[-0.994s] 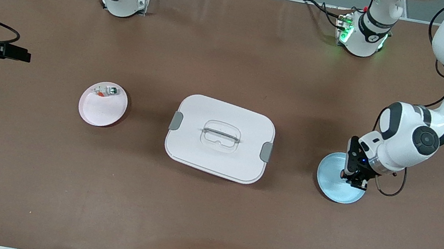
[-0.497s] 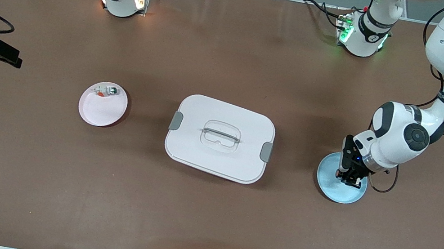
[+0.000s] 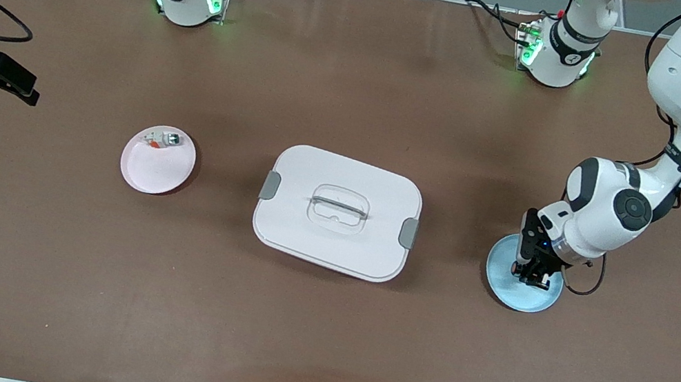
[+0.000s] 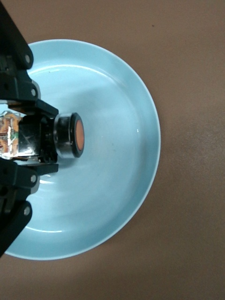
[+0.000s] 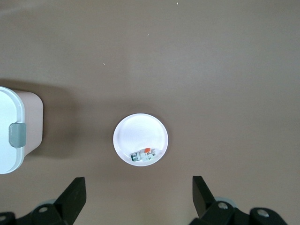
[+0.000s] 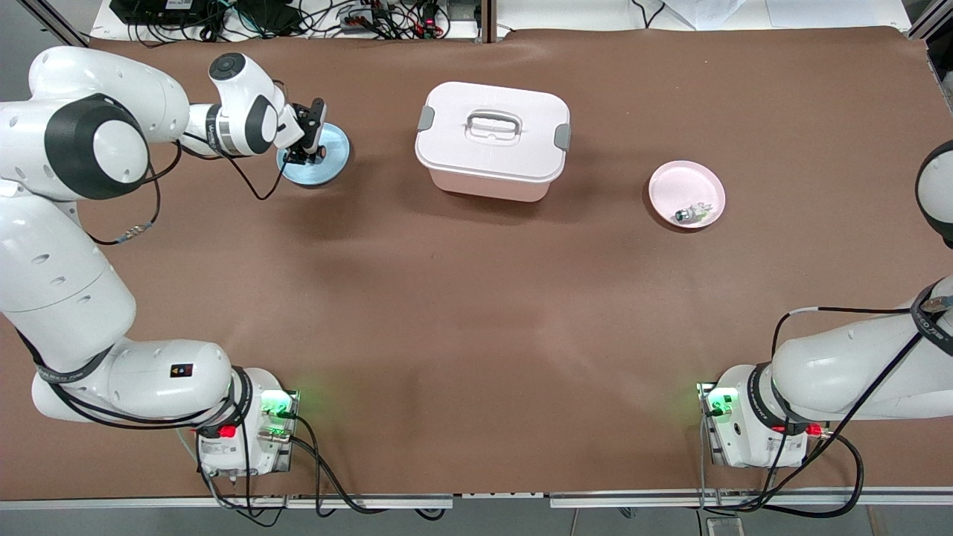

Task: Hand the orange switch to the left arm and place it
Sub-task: 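Open the left gripper and lift away from the plate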

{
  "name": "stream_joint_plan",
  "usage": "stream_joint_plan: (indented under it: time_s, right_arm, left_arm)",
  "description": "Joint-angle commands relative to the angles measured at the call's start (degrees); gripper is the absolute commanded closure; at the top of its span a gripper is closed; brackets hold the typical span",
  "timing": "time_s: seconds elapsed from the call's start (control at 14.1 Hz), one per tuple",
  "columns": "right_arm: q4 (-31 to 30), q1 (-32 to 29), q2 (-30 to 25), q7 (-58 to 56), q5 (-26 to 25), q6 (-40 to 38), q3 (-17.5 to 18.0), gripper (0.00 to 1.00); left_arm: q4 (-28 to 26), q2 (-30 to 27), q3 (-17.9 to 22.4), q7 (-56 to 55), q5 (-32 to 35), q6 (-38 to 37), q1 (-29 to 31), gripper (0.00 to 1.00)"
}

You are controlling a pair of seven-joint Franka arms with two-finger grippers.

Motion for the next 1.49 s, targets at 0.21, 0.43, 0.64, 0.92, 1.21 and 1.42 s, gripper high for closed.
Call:
stream_joint_plan:
  time_s: [0.21,0.43,0.64,0.92,1.21,1.42]
  right_arm:
    - [-8.6,-1.4,-6.2,0.4,1.3,1.3,0.7,0.0]
    - [-9.2,-1.6,-6.6,0.4,1.3,0.9,0.6,0.0]
    - [-9.4,-1.7,-6.4,0.4,1.3,1.0,0.7,0.0]
    - [-9.0,-1.8,-6.7,0.4,1.3,0.6,0.7,0.0]
    - [-9.0,-1.8,-6.6,0.4,1.1,0.1,0.7,0.0]
    - [-9.1,-1.5,-6.6,0.4,1.3,0.2,1.0,0.0]
  left_arm:
    - [-0.4,-1.6,-0.4,-0.2,0.6,0.6,1.0,0.0]
    - [0.3,-5.0,-0.4,-5.8,0.4,-5.4,1.2,0.0]
    - [1.3,-10.0,-0.4,-13.4,0.1,-13.8,1.5,0.0]
    - [9.6,-13.4,-0.4,-21.8,-1.5,-29.4,2.8,0.0]
    - [14.7,-18.4,-0.4,-37.0,-1.8,-41.5,3.7,0.0]
    - [17.3,-21.2,-0.4,-48.6,-1.8,-46.4,3.7,0.0]
